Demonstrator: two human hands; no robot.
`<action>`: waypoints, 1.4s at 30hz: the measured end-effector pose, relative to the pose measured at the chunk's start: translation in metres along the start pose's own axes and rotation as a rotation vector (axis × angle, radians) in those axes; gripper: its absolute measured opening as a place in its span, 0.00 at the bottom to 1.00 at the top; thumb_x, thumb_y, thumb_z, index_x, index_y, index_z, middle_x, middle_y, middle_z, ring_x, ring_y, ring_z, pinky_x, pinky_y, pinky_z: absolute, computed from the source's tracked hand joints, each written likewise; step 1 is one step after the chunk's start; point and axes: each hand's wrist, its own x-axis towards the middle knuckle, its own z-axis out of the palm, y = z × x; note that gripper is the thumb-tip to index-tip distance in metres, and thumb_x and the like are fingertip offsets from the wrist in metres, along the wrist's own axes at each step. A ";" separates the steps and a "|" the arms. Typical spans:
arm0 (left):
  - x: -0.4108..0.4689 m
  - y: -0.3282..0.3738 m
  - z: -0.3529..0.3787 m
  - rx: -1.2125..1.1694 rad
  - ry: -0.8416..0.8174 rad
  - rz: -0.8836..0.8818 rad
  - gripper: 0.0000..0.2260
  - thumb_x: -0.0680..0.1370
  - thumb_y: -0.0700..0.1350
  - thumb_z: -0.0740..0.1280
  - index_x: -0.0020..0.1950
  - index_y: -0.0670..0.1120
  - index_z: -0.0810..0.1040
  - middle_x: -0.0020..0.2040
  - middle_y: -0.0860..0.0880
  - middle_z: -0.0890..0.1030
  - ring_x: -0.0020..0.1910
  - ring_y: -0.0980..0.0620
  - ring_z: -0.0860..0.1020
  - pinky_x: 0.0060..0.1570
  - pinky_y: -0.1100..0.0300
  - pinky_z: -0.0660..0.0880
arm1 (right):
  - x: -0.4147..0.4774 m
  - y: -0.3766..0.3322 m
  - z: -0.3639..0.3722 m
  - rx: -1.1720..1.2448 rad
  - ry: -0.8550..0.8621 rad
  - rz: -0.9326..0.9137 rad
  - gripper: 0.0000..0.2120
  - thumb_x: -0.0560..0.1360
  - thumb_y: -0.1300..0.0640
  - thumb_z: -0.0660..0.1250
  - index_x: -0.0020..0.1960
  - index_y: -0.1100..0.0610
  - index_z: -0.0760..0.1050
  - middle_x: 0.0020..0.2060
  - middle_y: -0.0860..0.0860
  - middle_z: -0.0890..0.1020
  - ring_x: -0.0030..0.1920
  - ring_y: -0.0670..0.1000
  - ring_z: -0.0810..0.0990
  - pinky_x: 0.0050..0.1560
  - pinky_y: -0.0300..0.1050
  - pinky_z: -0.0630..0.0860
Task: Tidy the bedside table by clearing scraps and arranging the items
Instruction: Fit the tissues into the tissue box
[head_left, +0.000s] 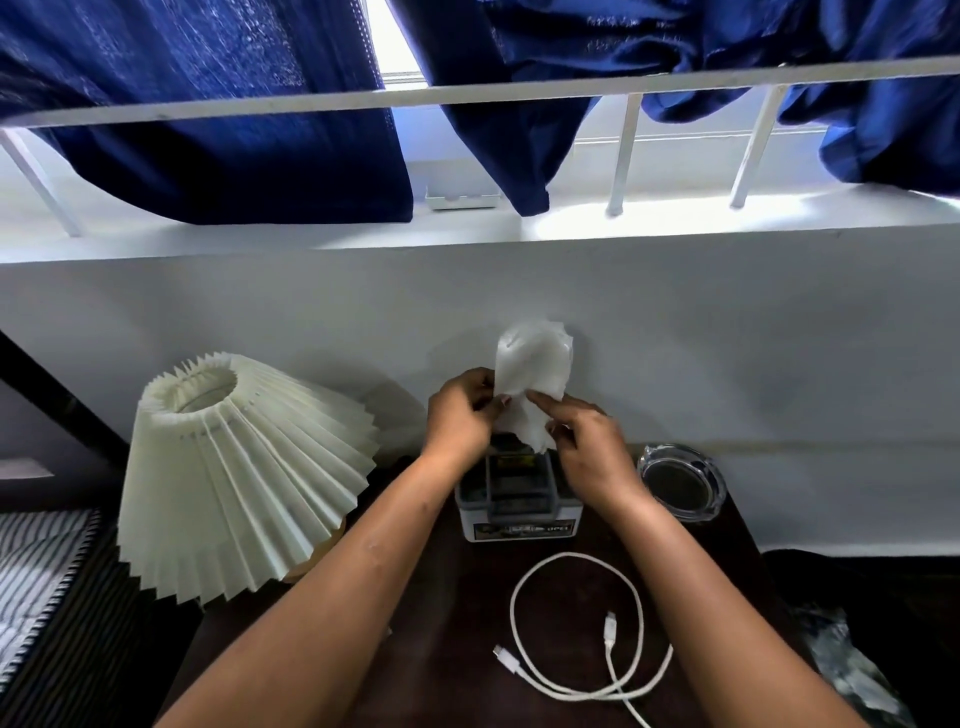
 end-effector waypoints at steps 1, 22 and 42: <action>-0.001 -0.003 -0.001 0.009 0.006 -0.006 0.05 0.73 0.40 0.69 0.46 0.50 0.77 0.49 0.43 0.84 0.49 0.46 0.82 0.51 0.46 0.80 | 0.001 0.000 0.003 0.004 -0.002 0.003 0.23 0.76 0.70 0.57 0.66 0.52 0.72 0.65 0.55 0.76 0.63 0.54 0.74 0.58 0.32 0.65; -0.031 -0.023 -0.010 0.243 -0.021 -0.054 0.07 0.72 0.37 0.70 0.44 0.47 0.75 0.42 0.46 0.83 0.39 0.52 0.79 0.33 0.66 0.73 | -0.008 0.014 0.014 -0.057 -0.012 0.057 0.21 0.72 0.73 0.58 0.56 0.54 0.80 0.54 0.56 0.82 0.49 0.50 0.79 0.42 0.22 0.66; -0.032 -0.032 -0.005 0.542 -0.028 0.134 0.17 0.73 0.44 0.68 0.61 0.48 0.71 0.51 0.45 0.83 0.51 0.43 0.81 0.45 0.47 0.79 | -0.017 0.024 0.031 -0.192 -0.032 0.085 0.12 0.75 0.61 0.63 0.54 0.51 0.81 0.50 0.55 0.82 0.53 0.54 0.79 0.53 0.40 0.74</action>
